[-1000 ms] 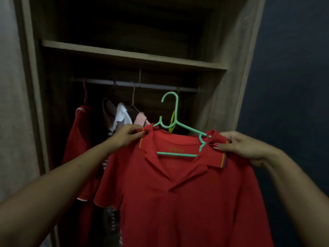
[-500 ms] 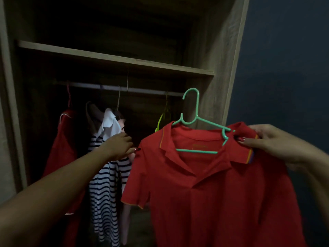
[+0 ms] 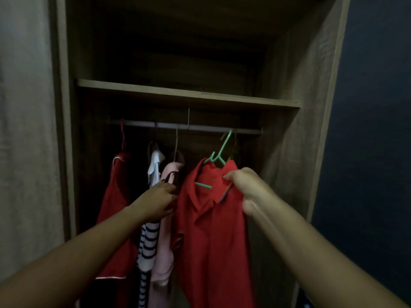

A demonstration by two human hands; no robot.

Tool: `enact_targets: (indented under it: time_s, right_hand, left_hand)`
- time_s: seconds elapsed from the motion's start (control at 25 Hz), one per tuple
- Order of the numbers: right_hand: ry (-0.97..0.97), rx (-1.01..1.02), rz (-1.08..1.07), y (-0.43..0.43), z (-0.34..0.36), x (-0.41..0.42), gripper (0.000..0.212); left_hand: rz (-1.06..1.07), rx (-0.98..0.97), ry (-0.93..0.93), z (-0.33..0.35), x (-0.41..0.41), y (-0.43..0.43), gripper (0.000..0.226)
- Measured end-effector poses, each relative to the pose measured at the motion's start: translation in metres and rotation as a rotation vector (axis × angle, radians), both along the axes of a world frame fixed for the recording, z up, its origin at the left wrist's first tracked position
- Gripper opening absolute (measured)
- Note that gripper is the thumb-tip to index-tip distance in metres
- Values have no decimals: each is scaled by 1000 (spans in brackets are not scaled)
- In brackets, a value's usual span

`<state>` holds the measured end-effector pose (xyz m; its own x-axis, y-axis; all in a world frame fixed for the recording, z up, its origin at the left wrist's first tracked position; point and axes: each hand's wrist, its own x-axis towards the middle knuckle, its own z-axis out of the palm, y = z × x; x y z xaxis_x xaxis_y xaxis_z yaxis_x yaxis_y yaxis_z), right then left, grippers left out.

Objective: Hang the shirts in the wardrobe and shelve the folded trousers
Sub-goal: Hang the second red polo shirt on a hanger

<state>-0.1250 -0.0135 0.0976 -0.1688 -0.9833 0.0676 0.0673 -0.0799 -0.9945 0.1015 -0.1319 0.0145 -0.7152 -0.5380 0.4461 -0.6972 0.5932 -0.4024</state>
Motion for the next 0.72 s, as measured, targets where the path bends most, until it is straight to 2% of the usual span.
enact_targets:
  time_s: [0.08, 0.16, 0.32, 0.4, 0.56, 0.72]
  right_hand:
    - [33, -104, -100, -33, 9, 18, 31]
    - [125, -158, -151, -64, 16, 28, 43]
    - [324, -125, -166, -130, 17, 35, 65]
    - [389, -73, -155, -157, 8, 34, 70]
    - [572, -19, -192, -181, -27, 30, 56]
    - [717, -172, -230, -171, -55, 25, 38]
  left_hand:
    - [17, -33, 44, 1, 7, 5, 19]
    - [34, -9, 81, 1, 10, 11, 25]
    - [39, 52, 130, 4, 19, 19, 36]
    - [2, 124, 170, 4, 24, 22, 43]
    - [0, 228, 231, -10, 32, 26, 37]
    - [11, 318, 311, -25, 39, 36, 32]
